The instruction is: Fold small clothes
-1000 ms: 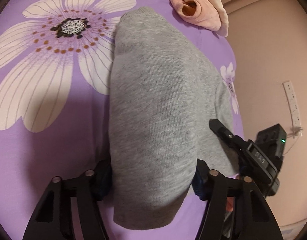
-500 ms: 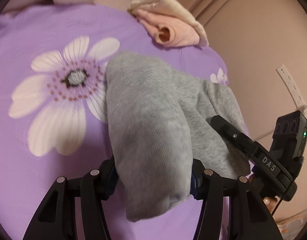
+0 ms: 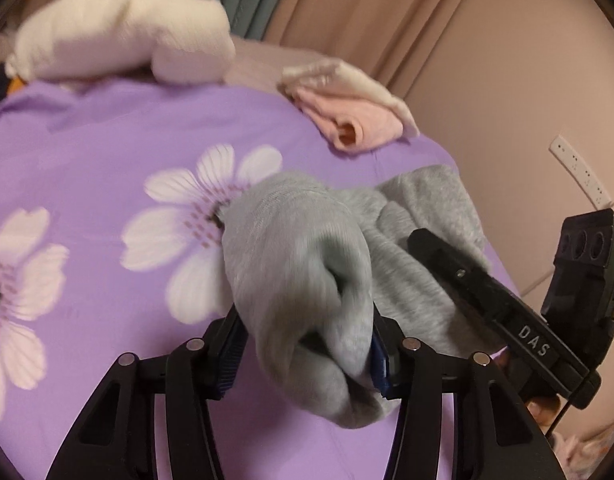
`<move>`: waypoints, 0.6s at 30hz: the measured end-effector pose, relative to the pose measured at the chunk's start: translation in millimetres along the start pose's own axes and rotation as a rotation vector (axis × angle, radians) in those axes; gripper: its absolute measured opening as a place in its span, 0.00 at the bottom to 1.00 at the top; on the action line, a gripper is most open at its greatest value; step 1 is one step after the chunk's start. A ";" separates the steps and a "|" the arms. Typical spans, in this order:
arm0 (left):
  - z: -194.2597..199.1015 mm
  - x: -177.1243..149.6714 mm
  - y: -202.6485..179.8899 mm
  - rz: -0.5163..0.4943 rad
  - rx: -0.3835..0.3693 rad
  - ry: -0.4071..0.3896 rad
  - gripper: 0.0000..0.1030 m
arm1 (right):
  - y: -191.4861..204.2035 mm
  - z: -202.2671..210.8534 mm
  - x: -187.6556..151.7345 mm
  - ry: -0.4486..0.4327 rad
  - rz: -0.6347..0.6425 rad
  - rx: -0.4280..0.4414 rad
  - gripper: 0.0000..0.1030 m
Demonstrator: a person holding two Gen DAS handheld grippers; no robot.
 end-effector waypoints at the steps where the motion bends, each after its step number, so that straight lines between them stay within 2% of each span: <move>1: 7.4 0.1 2.6 -0.003 0.008 -0.010 0.50 | 6.2 -0.9 -0.1 -0.001 0.011 0.011 0.25; 11: 60.3 -4.8 23.7 -0.005 0.099 -0.099 0.50 | 62.0 -10.3 -5.8 -0.025 0.083 0.122 0.25; 18: 56.0 -34.9 41.4 0.054 0.109 -0.037 0.50 | 66.9 -25.9 -31.7 0.057 0.062 0.122 0.25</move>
Point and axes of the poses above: each gripper's, at about its wrist camera, not at the fingertips, and z roughly against the way its jaws point, y to its left, x to its top, the point moved 1 cm from there along -z, roughly the way its jaws point, and after that the axes turned 13 degrees about -z, right-handed, at the moved point
